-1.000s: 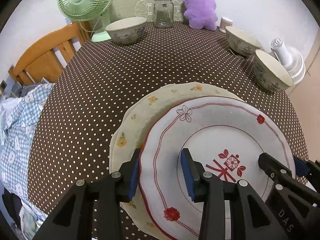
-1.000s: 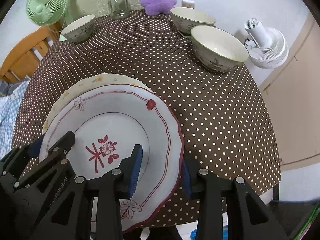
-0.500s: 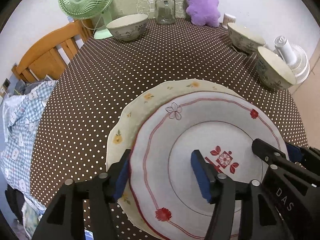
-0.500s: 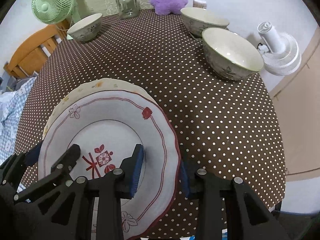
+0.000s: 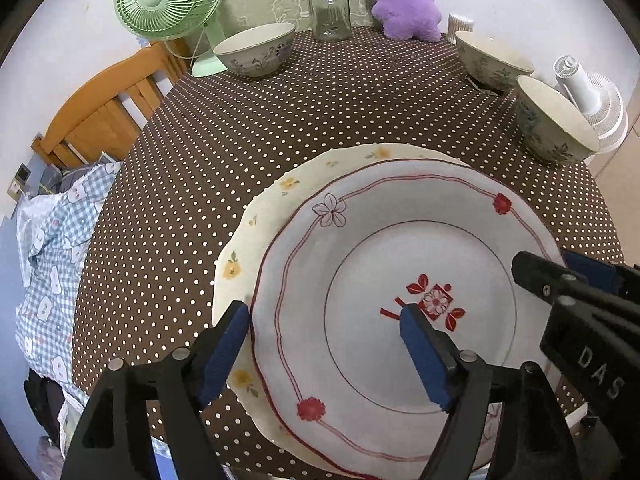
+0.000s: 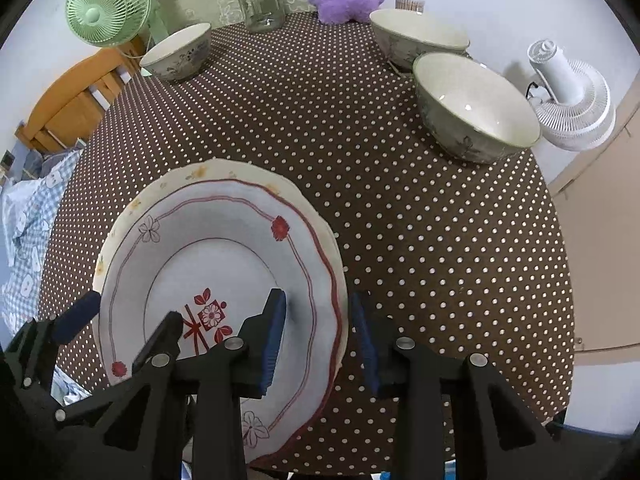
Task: Organize plates and bowls
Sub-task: 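Lower the plate onto the flower plates and open the right gripper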
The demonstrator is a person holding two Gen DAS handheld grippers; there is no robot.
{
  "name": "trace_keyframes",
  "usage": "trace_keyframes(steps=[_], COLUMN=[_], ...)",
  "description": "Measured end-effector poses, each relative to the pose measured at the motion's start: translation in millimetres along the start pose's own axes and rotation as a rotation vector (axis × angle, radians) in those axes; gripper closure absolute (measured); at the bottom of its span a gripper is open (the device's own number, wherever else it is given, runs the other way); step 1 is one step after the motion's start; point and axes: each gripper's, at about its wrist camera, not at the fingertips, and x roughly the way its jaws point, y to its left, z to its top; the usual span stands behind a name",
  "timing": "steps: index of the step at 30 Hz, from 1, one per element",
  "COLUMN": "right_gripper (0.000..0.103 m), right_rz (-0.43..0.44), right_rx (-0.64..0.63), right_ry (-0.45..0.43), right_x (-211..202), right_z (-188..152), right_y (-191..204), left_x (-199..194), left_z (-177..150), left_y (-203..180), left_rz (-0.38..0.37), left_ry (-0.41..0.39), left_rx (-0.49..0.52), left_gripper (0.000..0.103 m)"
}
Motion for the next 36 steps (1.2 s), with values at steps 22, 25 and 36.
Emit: trace_keyframes(steps=[22, 25, 36], right_gripper=[0.066, 0.066, 0.064], right_rz=[-0.047, -0.046, 0.020], right_rx=[-0.007, -0.010, 0.004], right_ry=[-0.029, -0.038, -0.021], right_x=[7.5, 8.3, -3.8], right_z=[15.2, 17.3, 22.5], right_y=[25.4, 26.6, 16.1], left_x=[6.2, 4.4, -17.3], left_z=[11.0, 12.1, 15.7], left_y=[19.4, 21.2, 24.1], left_rz=[-0.066, -0.066, -0.082], left_ry=[-0.015, -0.020, -0.045], left_rx=[0.024, 0.017, -0.039], left_gripper=[0.021, 0.021, 0.015])
